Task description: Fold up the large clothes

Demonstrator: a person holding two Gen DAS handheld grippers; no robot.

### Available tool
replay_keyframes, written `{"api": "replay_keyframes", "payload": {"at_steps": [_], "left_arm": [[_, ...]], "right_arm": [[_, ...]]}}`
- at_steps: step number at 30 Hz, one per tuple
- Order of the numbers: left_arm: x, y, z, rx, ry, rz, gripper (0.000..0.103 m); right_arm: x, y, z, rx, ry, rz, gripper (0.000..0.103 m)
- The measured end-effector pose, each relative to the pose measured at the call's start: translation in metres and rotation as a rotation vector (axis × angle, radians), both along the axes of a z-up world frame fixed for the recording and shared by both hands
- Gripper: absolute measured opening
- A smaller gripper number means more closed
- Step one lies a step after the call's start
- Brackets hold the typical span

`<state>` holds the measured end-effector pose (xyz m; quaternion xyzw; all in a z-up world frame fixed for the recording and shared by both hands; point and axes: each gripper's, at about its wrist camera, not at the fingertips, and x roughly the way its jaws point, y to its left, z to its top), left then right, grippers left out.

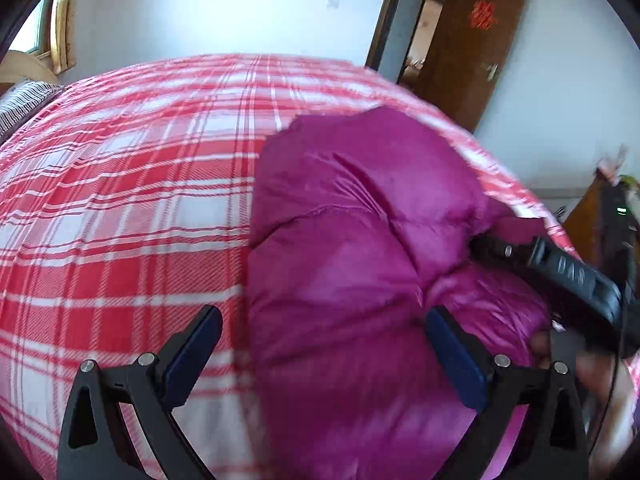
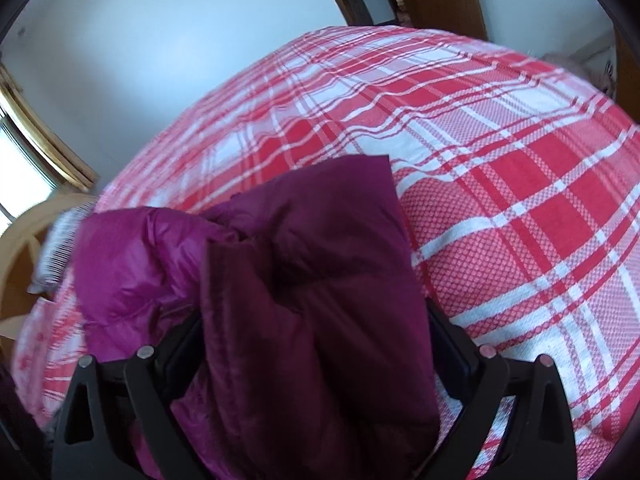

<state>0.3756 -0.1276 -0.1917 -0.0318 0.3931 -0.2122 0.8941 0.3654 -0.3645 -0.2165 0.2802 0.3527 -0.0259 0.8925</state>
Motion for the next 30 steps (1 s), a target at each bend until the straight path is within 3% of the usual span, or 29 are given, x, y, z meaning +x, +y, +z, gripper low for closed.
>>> {"api": "replay_keyframes", "payload": {"at_steps": [3, 9, 16, 17, 19, 20, 22, 24, 25, 27, 30], "left_arm": [[-0.017, 0.013, 0.000, -0.036, -0.013, -0.052, 0.102], [-0.019, 0.018, -0.014, -0.190, 0.049, -0.100, 0.102], [-0.004, 0.012, -0.031, -0.267, 0.129, -0.161, 0.102], [-0.003, 0.011, -0.031, -0.269, 0.132, -0.165, 0.102], [-0.005, 0.007, -0.029, -0.258, 0.120, -0.180, 0.100], [-0.007, 0.004, -0.027, -0.260, 0.108, -0.198, 0.091], [-0.012, 0.001, -0.023, -0.248, 0.082, -0.203, 0.086], [-0.018, -0.003, -0.018, -0.222, 0.054, -0.209, 0.069], [-0.021, -0.004, -0.013, -0.206, 0.037, -0.204, 0.066], [-0.027, -0.003, -0.004, -0.186, 0.010, -0.199, 0.049], [-0.039, 0.001, 0.016, -0.170, -0.039, -0.208, 0.038]], "right_arm": [[-0.016, -0.019, 0.008, 0.091, -0.061, -0.010, 0.097], [-0.019, -0.023, 0.011, 0.016, -0.051, 0.055, 0.094], [-0.009, -0.033, 0.000, 0.027, -0.052, 0.129, 0.088], [-0.009, -0.034, -0.001, 0.035, -0.060, 0.142, 0.083], [-0.006, -0.033, -0.004, 0.084, -0.070, 0.199, 0.064], [-0.004, -0.032, -0.005, 0.100, -0.062, 0.216, 0.061], [-0.004, -0.030, -0.005, 0.094, -0.057, 0.225, 0.053], [-0.004, -0.031, -0.006, 0.145, -0.060, 0.251, 0.030], [-0.006, -0.031, -0.006, 0.172, -0.075, 0.260, 0.028], [-0.013, -0.022, 0.003, 0.103, -0.100, 0.251, 0.023], [-0.027, -0.008, 0.019, 0.053, -0.133, 0.246, 0.021]]}}
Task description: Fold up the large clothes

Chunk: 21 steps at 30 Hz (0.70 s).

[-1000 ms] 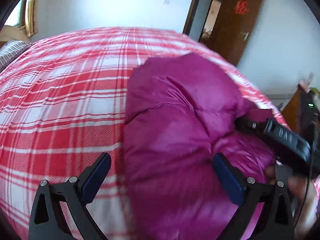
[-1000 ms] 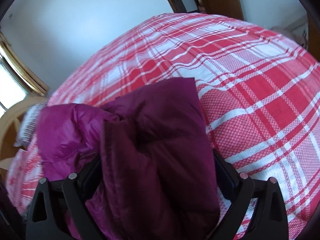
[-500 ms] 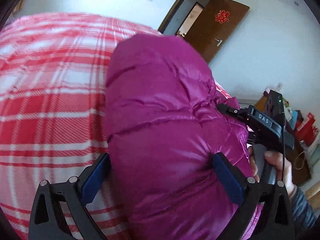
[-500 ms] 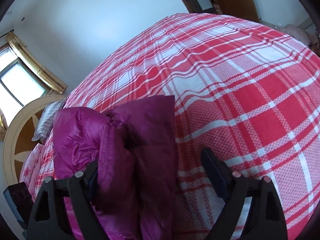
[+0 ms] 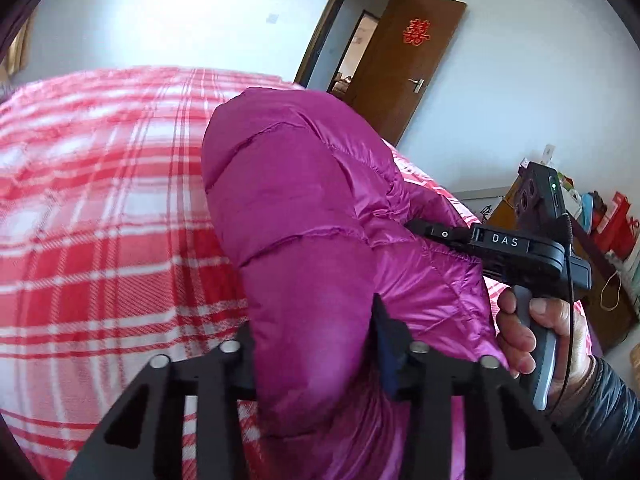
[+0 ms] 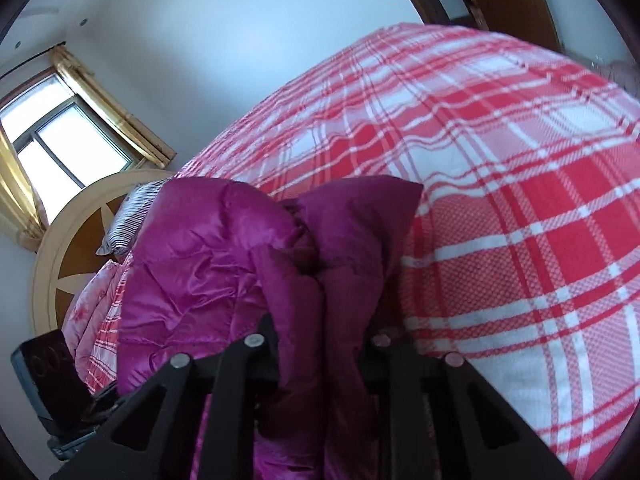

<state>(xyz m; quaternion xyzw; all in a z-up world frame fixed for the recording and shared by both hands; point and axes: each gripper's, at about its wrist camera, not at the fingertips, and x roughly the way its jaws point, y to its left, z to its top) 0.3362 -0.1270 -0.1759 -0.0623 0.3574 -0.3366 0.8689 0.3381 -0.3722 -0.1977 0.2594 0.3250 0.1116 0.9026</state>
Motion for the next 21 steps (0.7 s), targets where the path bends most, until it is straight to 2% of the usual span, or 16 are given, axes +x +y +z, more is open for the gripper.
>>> {"api": "replay_keyframes", "payload": {"at_steps": [7, 12, 15, 21], "left_arm": [[-0.041, 0.036, 0.037, 0.008, -0.111, 0.036, 0.036], [-0.059, 0.076, 0.047, 0.026, -0.079, 0.095, 0.035], [-0.069, 0.104, 0.050, 0.042, -0.106, 0.148, 0.035], [-0.090, 0.162, 0.054, 0.037, -0.106, 0.243, 0.035]], "right_arm": [[-0.025, 0.028, 0.022, 0.040, -0.075, 0.039, 0.020], [-0.022, 0.067, 0.031, 0.074, -0.085, 0.108, 0.020], [-0.012, 0.101, 0.034, 0.073, -0.088, 0.155, 0.020], [0.000, 0.165, 0.037, 0.080, -0.080, 0.255, 0.020]]}}
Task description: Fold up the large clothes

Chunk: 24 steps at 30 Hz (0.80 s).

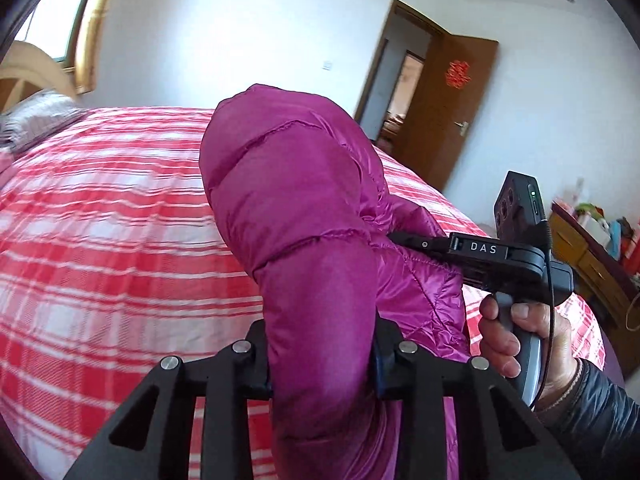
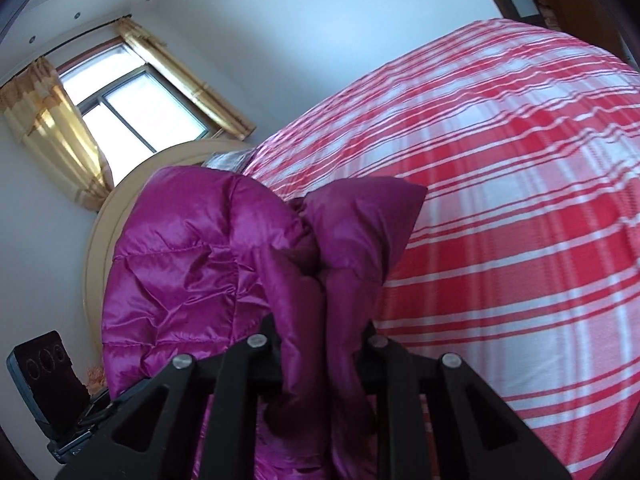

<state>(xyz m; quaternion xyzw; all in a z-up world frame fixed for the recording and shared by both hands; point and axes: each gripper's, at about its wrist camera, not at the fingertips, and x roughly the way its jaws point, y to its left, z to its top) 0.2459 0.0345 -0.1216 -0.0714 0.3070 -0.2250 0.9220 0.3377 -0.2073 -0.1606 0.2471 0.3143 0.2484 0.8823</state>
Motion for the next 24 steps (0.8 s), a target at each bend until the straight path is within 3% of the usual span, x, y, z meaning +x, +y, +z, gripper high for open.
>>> {"api": "replay_keyframes", "payload": {"at_steps": [14, 24], "left_arm": [[-0.010, 0.103, -0.014, -0.041, 0.017, 0.182, 0.035], [-0.006, 0.139, -0.042, -0.048, 0.079, 0.251, 0.035]], "right_arm": [[0.024, 0.131, 0.005, -0.059, 0.012, 0.194, 0.020], [0.037, 0.176, -0.008, -0.106, 0.049, 0.254, 0.020]]}}
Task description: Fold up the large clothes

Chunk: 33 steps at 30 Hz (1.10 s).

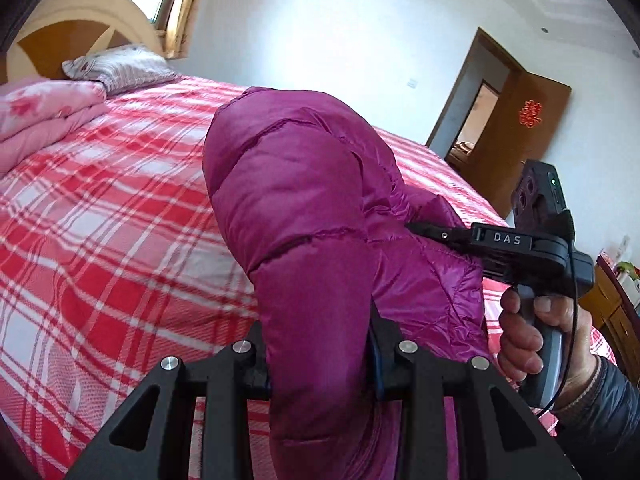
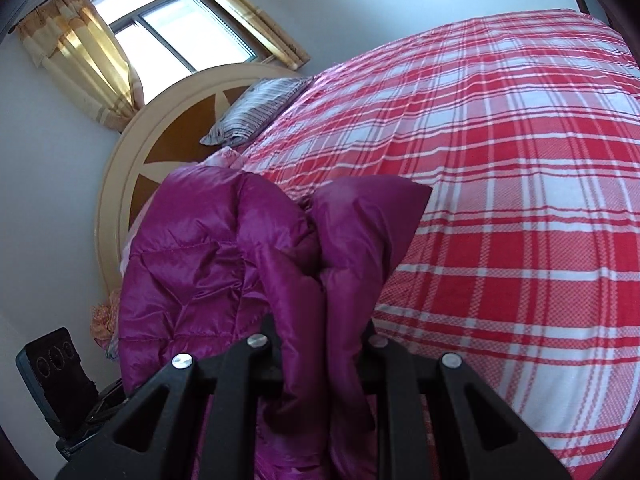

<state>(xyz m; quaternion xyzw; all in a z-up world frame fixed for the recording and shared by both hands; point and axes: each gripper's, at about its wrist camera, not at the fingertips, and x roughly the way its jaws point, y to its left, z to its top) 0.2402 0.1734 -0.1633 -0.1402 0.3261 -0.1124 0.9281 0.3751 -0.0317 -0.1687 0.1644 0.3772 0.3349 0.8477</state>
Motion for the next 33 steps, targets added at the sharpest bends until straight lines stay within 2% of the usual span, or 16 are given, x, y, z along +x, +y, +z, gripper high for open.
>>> {"api": "replay_keyframes", "payload": {"at_steps": [4, 8, 13, 24, 26, 33], "left_arm": [[0.001, 0.008, -0.013, -0.016, 0.036, 0.023, 0.038], [0.005, 0.014, -0.022, -0.025, 0.067, 0.047, 0.049], [0.007, 0.017, -0.031, -0.027, 0.083, 0.062, 0.057], [0.007, 0.026, -0.052, -0.051, 0.099, 0.085, 0.087], [0.008, 0.028, -0.056, -0.071, 0.101, 0.083, 0.088], [0.003, 0.022, -0.056, -0.041, 0.068, 0.082, 0.090]], "right_arm": [[0.004, 0.012, -0.010, -0.025, 0.017, 0.009, 0.020], [0.007, 0.018, -0.016, -0.040, 0.024, 0.009, 0.020], [0.011, 0.025, -0.020, -0.071, 0.022, 0.000, 0.020], [0.023, 0.027, -0.041, -0.089, 0.072, -0.004, 0.024], [0.024, 0.027, -0.044, -0.090, 0.076, -0.006, 0.025], [0.026, 0.027, -0.051, -0.094, 0.086, -0.011, 0.027]]}}
